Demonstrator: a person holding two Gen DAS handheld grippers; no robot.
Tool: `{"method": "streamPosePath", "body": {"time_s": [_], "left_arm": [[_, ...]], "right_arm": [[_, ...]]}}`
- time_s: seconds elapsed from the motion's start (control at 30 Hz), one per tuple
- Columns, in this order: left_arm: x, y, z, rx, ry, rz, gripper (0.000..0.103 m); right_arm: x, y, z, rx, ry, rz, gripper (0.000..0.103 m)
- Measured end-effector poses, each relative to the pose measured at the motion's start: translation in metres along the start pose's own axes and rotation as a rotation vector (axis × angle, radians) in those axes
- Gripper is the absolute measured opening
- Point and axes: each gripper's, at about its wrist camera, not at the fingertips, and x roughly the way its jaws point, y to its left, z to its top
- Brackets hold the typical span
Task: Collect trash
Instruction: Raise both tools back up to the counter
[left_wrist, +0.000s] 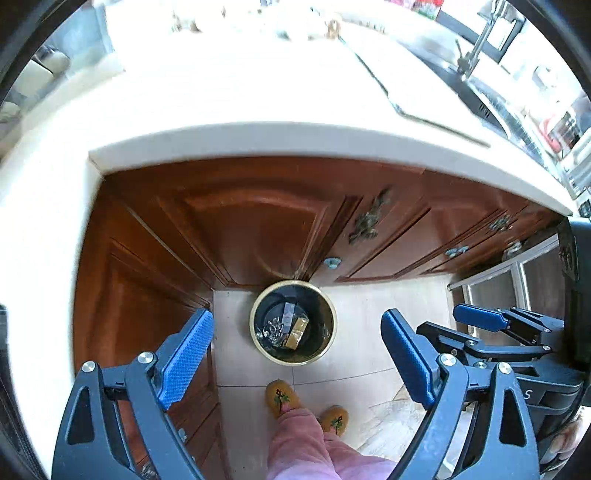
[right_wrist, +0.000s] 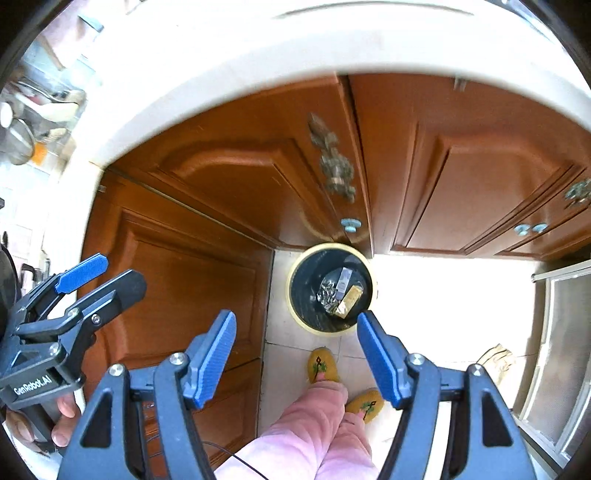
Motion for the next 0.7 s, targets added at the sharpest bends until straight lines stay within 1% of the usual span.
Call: {"method": "streamPosePath", "body": {"time_s": [0.1, 0.27, 0.43, 0.57, 0.7], "left_arm": [[-0.031, -0.001, 0.004, -0.004, -0.021, 0.022, 0.091], [-0.079, -0.002, 0.005, -0.005, -0.056, 0.021, 0.091], [-0.127, -0.006, 0.011, 0.015, -0.11, 0.022, 0.091], [-0.149, -0.005, 0.019, 0.013, -0.141, 0.012, 0.091], [-0.172, 0.001, 0.038, 0.021, -0.209, 0.01, 0.091]], "right_arm": [[-0.027, 0.01, -0.001, -0.013, -0.03, 0.007, 0.069], [-0.069, 0.025, -0.002, -0.038, -0.064, 0.019, 0.069], [-0.107, 0.042, 0.0, -0.07, -0.106, 0.026, 0.069], [-0.135, 0.053, 0.007, -0.093, -0.166, 0.028, 0.069], [-0.161, 0.063, 0.02, -0.108, -0.233, 0.034, 0.069]]}}
